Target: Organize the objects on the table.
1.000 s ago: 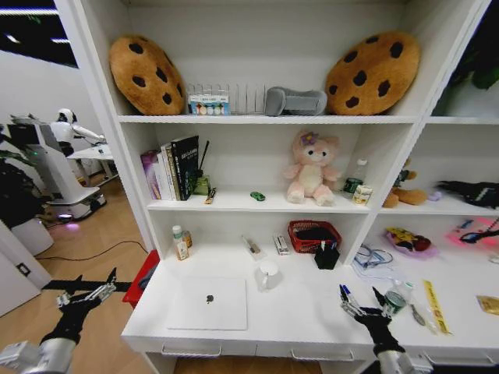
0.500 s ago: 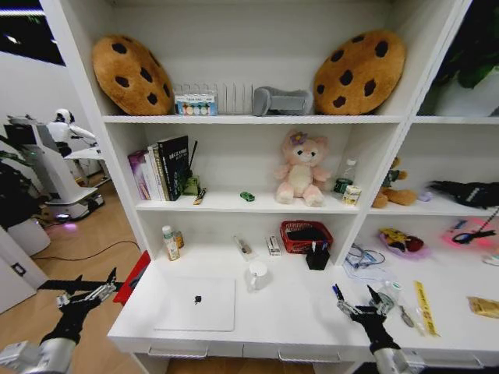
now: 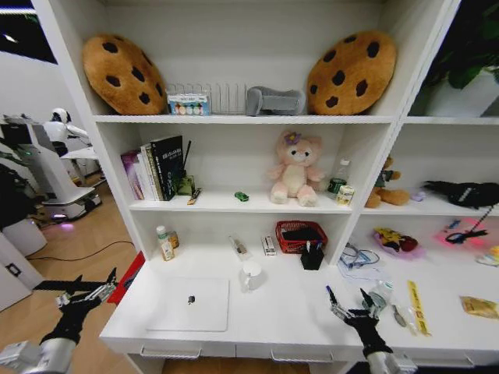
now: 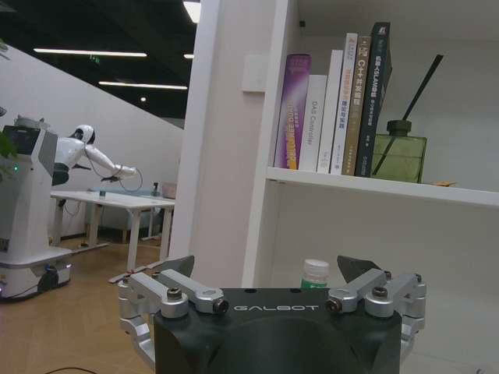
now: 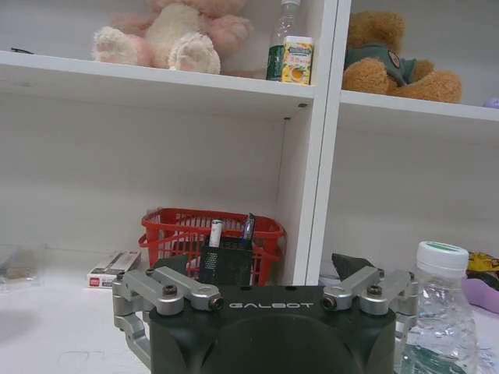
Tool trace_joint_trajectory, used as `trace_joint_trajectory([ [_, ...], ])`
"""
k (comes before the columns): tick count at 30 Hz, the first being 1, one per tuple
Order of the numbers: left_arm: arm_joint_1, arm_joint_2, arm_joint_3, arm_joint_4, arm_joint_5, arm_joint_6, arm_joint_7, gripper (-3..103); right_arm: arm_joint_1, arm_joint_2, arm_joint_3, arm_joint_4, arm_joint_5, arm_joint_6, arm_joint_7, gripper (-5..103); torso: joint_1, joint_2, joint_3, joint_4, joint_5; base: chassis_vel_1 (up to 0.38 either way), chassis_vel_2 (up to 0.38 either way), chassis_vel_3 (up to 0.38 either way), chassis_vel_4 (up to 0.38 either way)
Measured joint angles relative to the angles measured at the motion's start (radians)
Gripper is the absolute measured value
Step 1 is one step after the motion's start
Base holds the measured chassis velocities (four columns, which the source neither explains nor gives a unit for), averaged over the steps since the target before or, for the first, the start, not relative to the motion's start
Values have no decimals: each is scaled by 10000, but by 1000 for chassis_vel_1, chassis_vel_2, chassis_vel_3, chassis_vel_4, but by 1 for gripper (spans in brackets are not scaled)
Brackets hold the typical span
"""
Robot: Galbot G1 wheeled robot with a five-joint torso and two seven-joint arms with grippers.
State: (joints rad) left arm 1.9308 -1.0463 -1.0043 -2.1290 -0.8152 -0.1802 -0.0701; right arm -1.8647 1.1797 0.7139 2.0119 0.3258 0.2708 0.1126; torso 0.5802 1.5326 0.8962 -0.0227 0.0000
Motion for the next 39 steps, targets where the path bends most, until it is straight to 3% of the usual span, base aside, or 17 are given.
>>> trace_joint_trajectory([
  [23,0,0,0,0,0,0,0,100,28,150,-722,170,-520,-227,127,100,0,1,0,0,0,-64,-64,58,63],
  [27,0,0,0,0,0,0,0,100,235,-224,-1080,430,-267,-1007,278,100,0,1,-1,0,-2,0,0,0,0],
  [28,0,0,0,0,0,0,0,100,303,-349,-1158,523,-200,-1280,348,100,0,2,-1,0,-3,0,0,0,0],
  [29,0,0,0,0,0,1,1,100,465,-601,-1281,715,20,-1996,570,100,0,1,-1,1,-2,0,0,0,0],
  [30,0,0,0,0,0,1,1,100,465,-601,-1281,715,20,-1996,570,100,0,1,-1,1,-2,0,0,0,0],
  [32,0,0,0,0,0,0,1,100,656,-842,-1375,912,398,-2879,917,100,0,1,0,1,-2,0,0,0,0],
  [33,0,0,0,0,0,0,1,100,656,-842,-1375,912,398,-2879,917,100,0,1,0,1,-2,0,0,0,0],
  [35,0,0,0,0,0,0,0,100,1182,-1390,-1448,1364,1566,-5031,1788,100,0,1,1,1,2,0,0,0,0],
  [36,0,0,0,0,0,0,0,100,1182,-1390,-1448,1364,1566,-5031,1788,100,0,1,1,1,2,0,0,0,0],
  [38,0,0,0,0,0,0,0,100,1579,-1743,-1444,1515,2439,-6272,2281,100,0,1,1,1,0,0,0,0,0],
  [39,0,0,0,0,0,0,0,100,1579,-1743,-1444,1515,2439,-6272,2281,100,0,1,1,1,0,0,0,0,0],
])
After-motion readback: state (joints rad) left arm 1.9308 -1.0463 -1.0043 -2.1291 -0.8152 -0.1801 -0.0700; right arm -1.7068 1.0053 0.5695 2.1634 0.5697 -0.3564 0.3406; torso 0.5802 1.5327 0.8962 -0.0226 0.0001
